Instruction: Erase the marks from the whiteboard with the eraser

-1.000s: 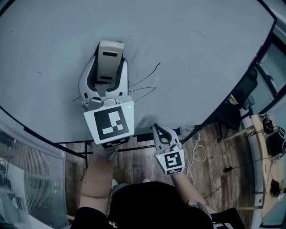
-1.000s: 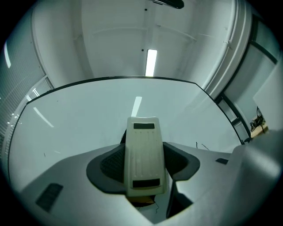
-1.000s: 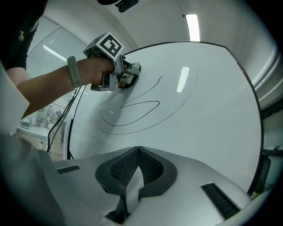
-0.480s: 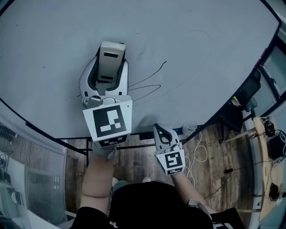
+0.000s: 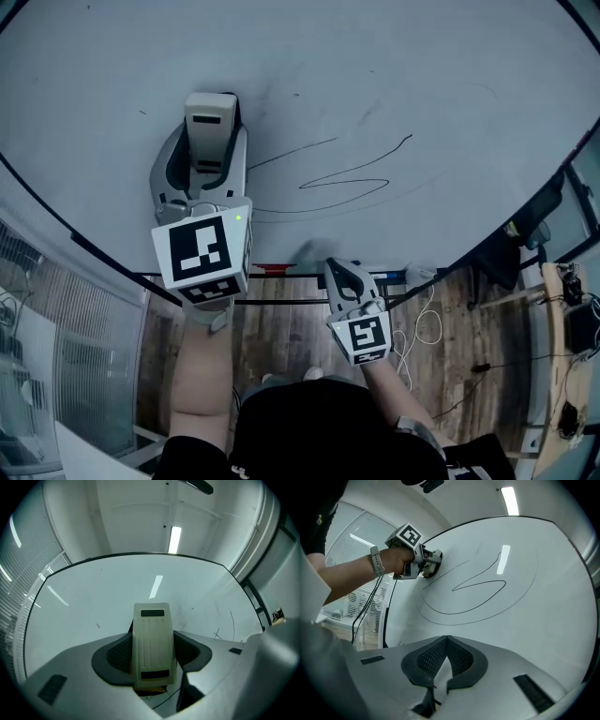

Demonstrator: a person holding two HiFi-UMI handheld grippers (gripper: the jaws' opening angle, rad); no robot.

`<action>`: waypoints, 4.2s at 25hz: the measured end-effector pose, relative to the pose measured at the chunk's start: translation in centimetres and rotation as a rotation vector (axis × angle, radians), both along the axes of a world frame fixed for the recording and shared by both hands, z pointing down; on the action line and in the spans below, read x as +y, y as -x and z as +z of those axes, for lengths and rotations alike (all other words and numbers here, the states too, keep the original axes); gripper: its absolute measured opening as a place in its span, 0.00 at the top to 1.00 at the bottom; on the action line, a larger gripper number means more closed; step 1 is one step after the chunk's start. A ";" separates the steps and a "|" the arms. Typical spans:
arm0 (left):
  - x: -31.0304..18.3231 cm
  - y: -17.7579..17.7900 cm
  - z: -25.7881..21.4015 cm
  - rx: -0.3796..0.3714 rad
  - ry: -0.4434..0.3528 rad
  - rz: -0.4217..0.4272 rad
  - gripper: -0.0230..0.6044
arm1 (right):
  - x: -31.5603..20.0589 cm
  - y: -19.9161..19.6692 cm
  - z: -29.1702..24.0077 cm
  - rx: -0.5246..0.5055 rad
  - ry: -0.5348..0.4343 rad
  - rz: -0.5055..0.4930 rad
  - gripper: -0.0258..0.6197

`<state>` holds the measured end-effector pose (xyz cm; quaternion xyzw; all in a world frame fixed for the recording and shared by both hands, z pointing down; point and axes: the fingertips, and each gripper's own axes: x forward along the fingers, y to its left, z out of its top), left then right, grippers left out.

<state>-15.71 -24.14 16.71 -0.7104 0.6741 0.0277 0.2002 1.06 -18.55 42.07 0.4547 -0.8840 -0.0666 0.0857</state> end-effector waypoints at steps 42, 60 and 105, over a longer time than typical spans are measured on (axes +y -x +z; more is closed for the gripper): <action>-0.7 -0.5 21.7 -0.213 0.254 -0.081 0.54 | 0.2 2.6 2.2 0.091 0.047 -0.051 0.92; -0.2 4.6 12.4 0.184 0.181 -0.122 0.55 | 1.1 1.7 0.9 0.078 0.018 -0.101 0.92; -1.3 -15.0 2.9 0.100 0.045 0.041 0.54 | -0.9 -9.4 -0.6 0.060 -0.019 -0.086 0.92</action>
